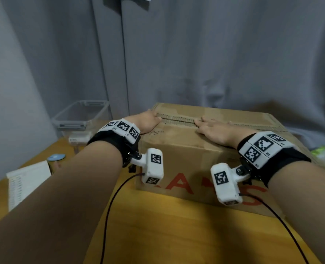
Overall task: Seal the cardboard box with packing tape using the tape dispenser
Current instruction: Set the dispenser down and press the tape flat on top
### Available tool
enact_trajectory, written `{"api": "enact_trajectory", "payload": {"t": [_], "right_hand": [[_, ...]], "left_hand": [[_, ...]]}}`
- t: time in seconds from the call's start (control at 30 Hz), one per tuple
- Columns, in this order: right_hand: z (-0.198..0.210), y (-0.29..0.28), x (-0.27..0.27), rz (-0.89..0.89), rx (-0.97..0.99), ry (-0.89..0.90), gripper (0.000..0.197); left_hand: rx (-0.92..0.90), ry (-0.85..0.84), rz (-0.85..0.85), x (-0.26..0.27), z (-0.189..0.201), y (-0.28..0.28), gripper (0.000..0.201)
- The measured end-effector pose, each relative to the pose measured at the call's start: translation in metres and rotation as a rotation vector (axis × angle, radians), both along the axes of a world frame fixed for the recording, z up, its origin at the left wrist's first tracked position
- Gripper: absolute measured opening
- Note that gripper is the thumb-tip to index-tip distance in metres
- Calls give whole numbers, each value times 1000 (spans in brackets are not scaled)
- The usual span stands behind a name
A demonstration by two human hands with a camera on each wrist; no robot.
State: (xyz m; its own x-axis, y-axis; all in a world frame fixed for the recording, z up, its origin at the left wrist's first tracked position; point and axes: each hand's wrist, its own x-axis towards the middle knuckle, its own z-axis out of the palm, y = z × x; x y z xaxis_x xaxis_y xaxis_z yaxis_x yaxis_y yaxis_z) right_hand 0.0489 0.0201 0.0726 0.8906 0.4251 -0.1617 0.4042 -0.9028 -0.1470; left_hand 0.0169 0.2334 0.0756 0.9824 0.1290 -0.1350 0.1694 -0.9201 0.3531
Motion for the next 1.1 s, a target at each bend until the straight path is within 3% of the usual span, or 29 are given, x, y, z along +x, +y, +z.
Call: {"api": "enact_trajectory", "payload": {"t": [0.23, 0.47, 0.6, 0.73, 0.83, 1.0, 1.1], "right_hand": [[-1, -14, 5, 19, -17, -16, 49], [3, -115, 15, -267, -124, -5, 55], [-3, -146, 22, -333, 9, 41, 66], [-4, -146, 19, -339, 82, 14, 62], [3, -145, 9, -334, 98, -19, 48], [14, -147, -17, -326, 73, -84, 39], [15, -157, -30, -333, 142, -99, 39]], "left_hand": [[43, 31, 33, 19, -4, 7, 54], [213, 34, 88, 31, -4, -9, 50], [327, 52, 99, 27, -5, -38, 66], [305, 42, -102, 14, 0, -118, 70], [259, 43, -278, 9, 0, -171, 73], [204, -21, -523, -15, 1, -221, 84], [139, -77, -646, -31, 3, -236, 106]]}}
